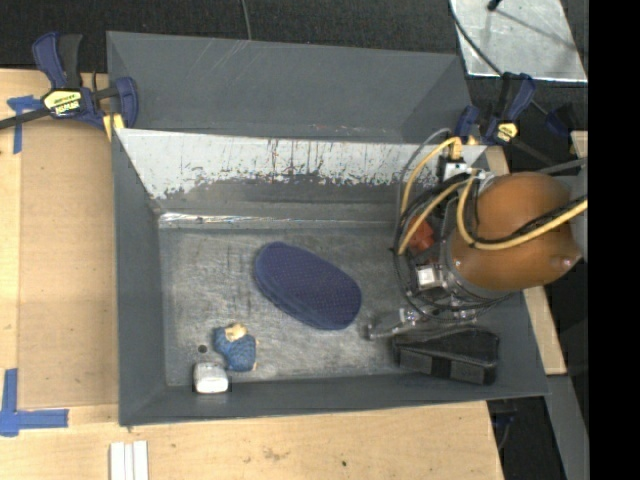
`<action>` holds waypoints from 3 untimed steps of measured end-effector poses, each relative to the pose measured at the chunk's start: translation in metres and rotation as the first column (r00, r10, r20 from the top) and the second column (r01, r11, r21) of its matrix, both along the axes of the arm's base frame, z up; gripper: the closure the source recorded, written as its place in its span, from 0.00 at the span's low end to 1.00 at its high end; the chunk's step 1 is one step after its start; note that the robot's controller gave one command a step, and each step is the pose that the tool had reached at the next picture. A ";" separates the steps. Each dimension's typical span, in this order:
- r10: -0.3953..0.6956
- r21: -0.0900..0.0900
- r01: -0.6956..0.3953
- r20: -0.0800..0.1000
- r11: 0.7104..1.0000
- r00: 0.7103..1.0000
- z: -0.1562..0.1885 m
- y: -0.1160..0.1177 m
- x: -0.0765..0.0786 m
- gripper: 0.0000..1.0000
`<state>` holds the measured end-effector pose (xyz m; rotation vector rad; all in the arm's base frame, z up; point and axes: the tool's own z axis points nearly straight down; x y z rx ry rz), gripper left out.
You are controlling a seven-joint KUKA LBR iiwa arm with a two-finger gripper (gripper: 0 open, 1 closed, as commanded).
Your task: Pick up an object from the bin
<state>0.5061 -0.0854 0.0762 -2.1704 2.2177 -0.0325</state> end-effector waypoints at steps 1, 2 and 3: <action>-0.004 0.004 0.004 -0.016 1.000 1.000 -0.002 0.002 -0.004 1.00; -0.001 0.000 0.001 -0.033 1.000 0.999 0.008 0.008 -0.003 1.00; 0.001 -0.001 -0.001 -0.030 1.000 1.000 0.036 0.014 0.000 1.00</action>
Offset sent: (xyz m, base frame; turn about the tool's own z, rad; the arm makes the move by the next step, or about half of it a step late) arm 0.0000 0.0000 0.0000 0.0000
